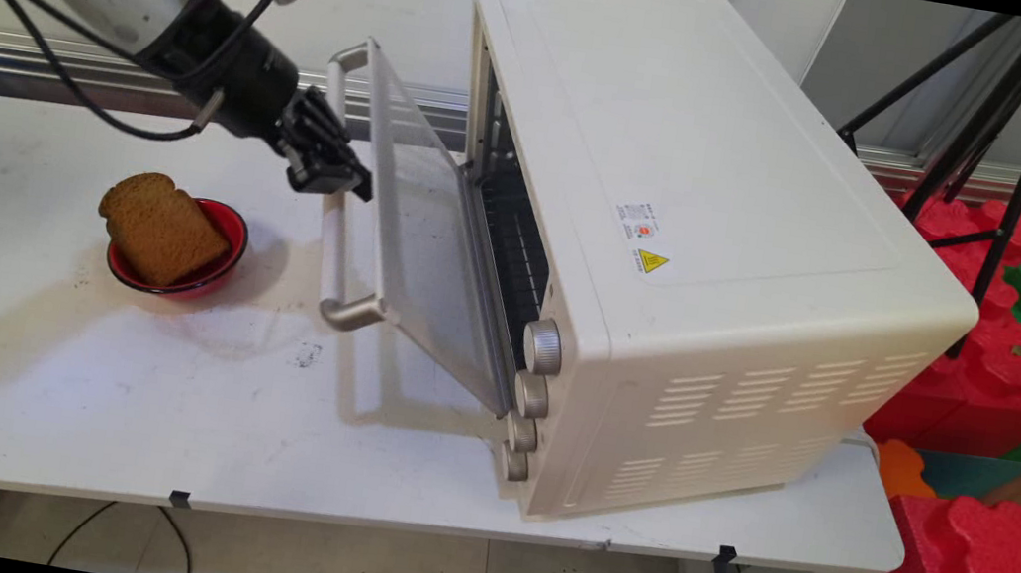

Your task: Open the oven

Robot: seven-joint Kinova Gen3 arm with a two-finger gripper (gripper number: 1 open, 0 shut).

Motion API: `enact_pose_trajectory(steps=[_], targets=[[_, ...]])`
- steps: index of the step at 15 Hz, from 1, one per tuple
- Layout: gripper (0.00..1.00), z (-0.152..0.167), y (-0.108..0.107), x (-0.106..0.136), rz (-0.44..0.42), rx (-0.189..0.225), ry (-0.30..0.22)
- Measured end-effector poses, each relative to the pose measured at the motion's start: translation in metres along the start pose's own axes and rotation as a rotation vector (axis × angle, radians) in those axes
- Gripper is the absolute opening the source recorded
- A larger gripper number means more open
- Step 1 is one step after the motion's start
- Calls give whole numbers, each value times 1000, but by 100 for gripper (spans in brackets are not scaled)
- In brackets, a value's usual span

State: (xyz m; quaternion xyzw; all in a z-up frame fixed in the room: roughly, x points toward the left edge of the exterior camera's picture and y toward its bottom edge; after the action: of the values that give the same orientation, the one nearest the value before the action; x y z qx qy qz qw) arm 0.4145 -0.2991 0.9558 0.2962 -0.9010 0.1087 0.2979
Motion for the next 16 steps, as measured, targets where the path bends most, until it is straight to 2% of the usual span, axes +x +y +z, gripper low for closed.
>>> enact_pose_trajectory(steps=[9,16], targets=[[0,14,-9,-50,-10,24,-65],[0,21,-11,-74,-6,30,-96]])
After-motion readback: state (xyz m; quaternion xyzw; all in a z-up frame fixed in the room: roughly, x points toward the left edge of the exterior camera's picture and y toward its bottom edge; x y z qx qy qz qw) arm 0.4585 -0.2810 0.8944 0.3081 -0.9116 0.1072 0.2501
